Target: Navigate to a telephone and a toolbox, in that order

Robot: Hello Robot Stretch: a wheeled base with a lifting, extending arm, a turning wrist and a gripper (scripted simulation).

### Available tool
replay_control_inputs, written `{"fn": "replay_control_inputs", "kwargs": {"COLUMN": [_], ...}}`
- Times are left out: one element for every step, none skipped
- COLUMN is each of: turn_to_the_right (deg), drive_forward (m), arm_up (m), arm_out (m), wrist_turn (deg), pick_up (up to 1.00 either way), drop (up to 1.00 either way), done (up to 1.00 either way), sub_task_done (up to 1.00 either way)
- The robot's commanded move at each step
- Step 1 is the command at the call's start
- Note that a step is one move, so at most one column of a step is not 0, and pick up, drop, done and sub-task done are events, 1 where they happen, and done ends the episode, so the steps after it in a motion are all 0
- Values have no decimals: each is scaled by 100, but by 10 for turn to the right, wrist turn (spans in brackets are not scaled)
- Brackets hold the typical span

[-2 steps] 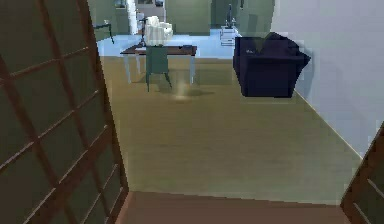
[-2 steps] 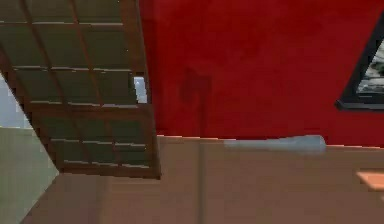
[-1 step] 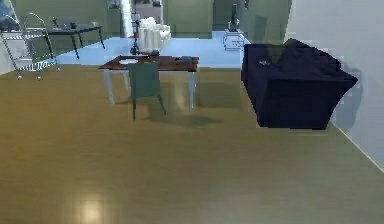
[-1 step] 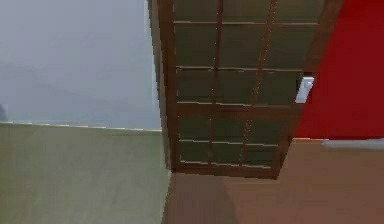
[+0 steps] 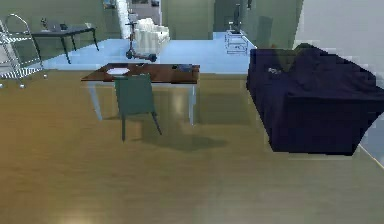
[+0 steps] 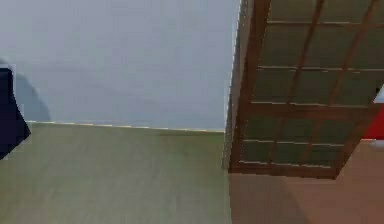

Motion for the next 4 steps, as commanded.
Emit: {"fn": "replay_control_inputs", "kwargs": {"turn_to_the_right": [-360,-30,0,-90], "drive_forward": [0,0,50,0], "arm_up": [0,0,0,0], "arm_out": [0,0,0,0], "wrist_turn": [0,0,0,0], "pick_up": [0,0,0,0], "drop": [0,0,0,0], "done": [0,0,0,0], "sub_task_done": [0,0,0,0]}}
